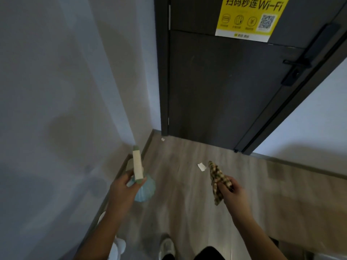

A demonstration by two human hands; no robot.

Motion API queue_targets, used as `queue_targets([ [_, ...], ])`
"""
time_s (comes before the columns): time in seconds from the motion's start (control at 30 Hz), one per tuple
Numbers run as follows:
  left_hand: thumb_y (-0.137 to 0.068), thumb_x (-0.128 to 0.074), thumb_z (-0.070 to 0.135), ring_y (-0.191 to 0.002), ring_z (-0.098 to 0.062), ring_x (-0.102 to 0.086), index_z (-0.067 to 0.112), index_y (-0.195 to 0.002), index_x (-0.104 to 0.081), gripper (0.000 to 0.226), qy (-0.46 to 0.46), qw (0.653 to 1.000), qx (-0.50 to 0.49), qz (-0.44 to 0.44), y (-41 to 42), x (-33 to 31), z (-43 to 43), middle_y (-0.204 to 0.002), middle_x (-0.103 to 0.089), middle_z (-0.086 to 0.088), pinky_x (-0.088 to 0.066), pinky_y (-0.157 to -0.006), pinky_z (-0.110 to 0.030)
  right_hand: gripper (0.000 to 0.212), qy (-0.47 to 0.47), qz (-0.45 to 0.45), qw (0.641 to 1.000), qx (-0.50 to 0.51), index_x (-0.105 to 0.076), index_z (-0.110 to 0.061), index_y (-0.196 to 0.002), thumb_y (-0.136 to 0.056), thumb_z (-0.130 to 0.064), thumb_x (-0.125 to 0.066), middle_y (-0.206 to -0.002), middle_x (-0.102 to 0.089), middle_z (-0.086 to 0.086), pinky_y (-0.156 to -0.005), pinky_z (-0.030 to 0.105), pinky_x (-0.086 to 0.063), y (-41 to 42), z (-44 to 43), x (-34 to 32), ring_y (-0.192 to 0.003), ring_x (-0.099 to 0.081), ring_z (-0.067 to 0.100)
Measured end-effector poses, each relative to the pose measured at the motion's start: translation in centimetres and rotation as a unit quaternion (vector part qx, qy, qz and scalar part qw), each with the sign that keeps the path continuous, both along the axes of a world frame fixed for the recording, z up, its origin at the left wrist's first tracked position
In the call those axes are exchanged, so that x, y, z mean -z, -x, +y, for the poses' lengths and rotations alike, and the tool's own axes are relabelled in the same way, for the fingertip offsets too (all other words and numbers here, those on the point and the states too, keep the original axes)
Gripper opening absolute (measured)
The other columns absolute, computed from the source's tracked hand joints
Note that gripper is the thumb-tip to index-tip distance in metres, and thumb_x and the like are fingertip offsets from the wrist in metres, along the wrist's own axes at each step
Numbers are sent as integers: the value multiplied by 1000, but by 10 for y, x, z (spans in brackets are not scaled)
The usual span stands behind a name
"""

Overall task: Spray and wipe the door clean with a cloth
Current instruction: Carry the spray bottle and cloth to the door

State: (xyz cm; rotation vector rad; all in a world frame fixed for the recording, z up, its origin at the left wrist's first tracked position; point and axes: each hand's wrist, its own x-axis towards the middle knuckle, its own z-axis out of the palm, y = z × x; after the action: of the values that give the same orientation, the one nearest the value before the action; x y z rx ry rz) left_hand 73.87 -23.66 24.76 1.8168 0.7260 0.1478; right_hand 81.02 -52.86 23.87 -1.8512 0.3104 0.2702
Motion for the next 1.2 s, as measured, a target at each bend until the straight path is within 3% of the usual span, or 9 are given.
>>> queue_targets([
  [0.13, -80, -75, 16, -88, -19, -63, 17, -106, -67, 28, 4, 1000, 6, -6, -50, 1, 3, -95, -68, -3, -52, -79, -36, 21, -20, 0, 1000, 6, -65, -28, -96, -91, -8, -60, -83, -70, 1, -61, 25, -46, -45, 9, -1, -76, -64, 16],
  [0.27, -79, -75, 10, -83, -15, -63, 24, -94, -66, 22, 26, 999, -30, -14, -96, 13, -2, -88, -69, 4, -50, -76, -35, 22, -24, -17, 1000, -10, -65, -26, -96, -89, -5, -60, -82, -70, -1, -56, 16, -44, -106, 13, 2, -72, -63, 11],
  [0.5, -79, -72, 1, -75, -12, -65, 24, -85, -68, 24, 31, 995, -83, -38, -182, 12, -22, -80, -71, -1, -49, -69, -28, 21, -19, -42, 996, -72, -66, -25, -103, -90, -8, -62, -89, -70, -3, -66, 24, -47, -247, 18, -3, -82, -65, 14],
  [0.63, -81, -72, 4, -77, -10, -65, 27, -89, -68, 24, 12, 995, -84, -48, -240, 0, -24, -83, -71, 0, -44, -64, -18, 32, -22, -76, 991, -106, -62, -40, -92, -89, -8, -62, -91, -69, -6, -74, 27, -51, -326, 29, -24, -85, -64, 9],
  [0.73, -81, -72, 6, -83, -8, -63, 22, -100, -67, 25, 21, 994, -89, -61, -284, -15, -19, -90, -69, 6, -44, -66, -16, 32, -46, -105, 988, -103, -63, -38, -91, -89, -6, -62, -90, -69, -6, -74, 27, -53, -372, 43, -41, -83, -64, 6],
  [0.8, -81, -71, 5, -84, -6, -62, 24, -95, -67, 24, 25, 995, -78, -65, -316, -24, -11, -87, -68, 11, -47, -71, -21, 32, -62, -121, 986, -99, -63, -37, -91, -89, -5, -62, -88, -68, -8, -69, 22, -53, -397, 54, -49, -77, -64, 1],
  [0.9, -81, -71, 2, -88, -7, -64, 34, -88, -64, 34, 49, 995, -37, -83, -367, -37, 5, -87, -70, 11, -50, -75, -25, 31, -78, -142, 982, -101, -64, -34, -93, -89, -4, -62, -87, -68, -10, -65, 14, -51, -430, 72, -57, -74, -63, -4],
  [1.07, -76, -74, 1, -101, 7, -59, 26, -108, -68, 40, 27, 982, 134, -133, -447, -63, 31, -107, -62, 14, -51, -84, -13, 34, -83, -174, 976, -97, -67, -36, -96, -86, -3, -66, -89, -71, -9, -76, 23, -54, -478, 109, -70, -85, -66, 4],
  [1.2, -69, -78, 6, -109, 10, -54, 57, -105, -60, 65, 50, 957, 220, -181, -498, -95, 44, -120, -56, 15, -50, -86, -13, 36, -101, -202, 967, -119, -67, -29, -97, -83, 4, -66, -87, -72, -14, -74, 17, -52, -508, 136, -91, -83, -65, -2],
])
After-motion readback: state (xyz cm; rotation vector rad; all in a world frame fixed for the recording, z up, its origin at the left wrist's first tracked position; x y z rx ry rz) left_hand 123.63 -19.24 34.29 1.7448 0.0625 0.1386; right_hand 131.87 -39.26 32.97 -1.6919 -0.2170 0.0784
